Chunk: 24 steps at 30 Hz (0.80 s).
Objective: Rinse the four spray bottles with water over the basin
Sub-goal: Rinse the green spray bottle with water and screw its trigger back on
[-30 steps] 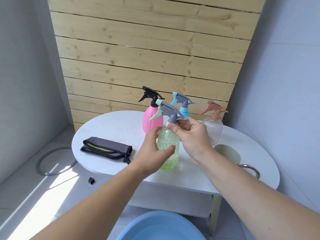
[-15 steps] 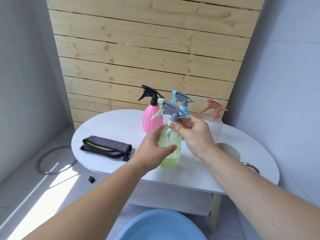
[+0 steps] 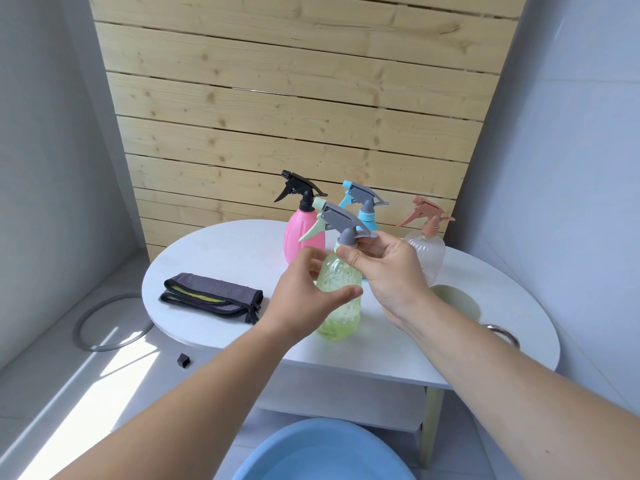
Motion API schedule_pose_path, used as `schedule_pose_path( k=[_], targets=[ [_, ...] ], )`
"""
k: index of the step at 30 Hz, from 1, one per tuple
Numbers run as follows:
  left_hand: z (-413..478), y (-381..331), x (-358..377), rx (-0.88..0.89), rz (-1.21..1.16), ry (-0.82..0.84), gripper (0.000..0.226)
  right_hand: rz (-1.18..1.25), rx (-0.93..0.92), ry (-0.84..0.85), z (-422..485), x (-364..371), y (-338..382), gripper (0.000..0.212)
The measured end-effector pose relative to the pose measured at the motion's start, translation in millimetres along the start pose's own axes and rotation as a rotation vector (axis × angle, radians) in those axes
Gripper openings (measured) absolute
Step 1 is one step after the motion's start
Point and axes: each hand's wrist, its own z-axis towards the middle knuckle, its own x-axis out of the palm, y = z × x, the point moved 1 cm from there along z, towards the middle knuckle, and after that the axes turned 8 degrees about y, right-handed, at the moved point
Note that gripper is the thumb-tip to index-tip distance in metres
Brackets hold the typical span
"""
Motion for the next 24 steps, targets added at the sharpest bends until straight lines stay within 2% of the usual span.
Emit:
schedule_pose_path(
  k=[2,4,6,9,13,17,24],
  targets=[
    [0.1,0.5,1.9,-0.024,-0.078,0.083,0.072,-0.003,0.000,-0.002,-0.1,0.5,0.4,0.017],
    [0.2,1.8,1.0,-0.020,-0.116,0.120,0.067,-0.007,-0.001,-0.006,0.2,0.1,0.4,0.018],
    [0.4,2.9,0.8,-0.001,-0.064,0.058,0.062,-0.012,0.001,-0.014,0.3,-0.8,0.1,0.018],
    [-0.3,2.6,4.0,-0.019,0.019,-0.049,0.068,-0.032,-0.002,-0.021,1.2,-1.1,-1.1,0.017],
    [0.6,0.7,3.8,-0.028,-0.100,0.081,0.082,-0.050,-0.009,-0.031,2.0,0.8,-2.3,0.018],
    [-0.5,3.2,2.4,0.019,-0.042,0.029,0.057,-0.084,-0.022,-0.066,3.0,0.0,-3.4,0.019],
    [0.9,5.4,-0.9,0.061,-0.045,0.057,0.058,-0.070,-0.009,-0.075,5.4,1.9,-6.2,0.027]
  ],
)
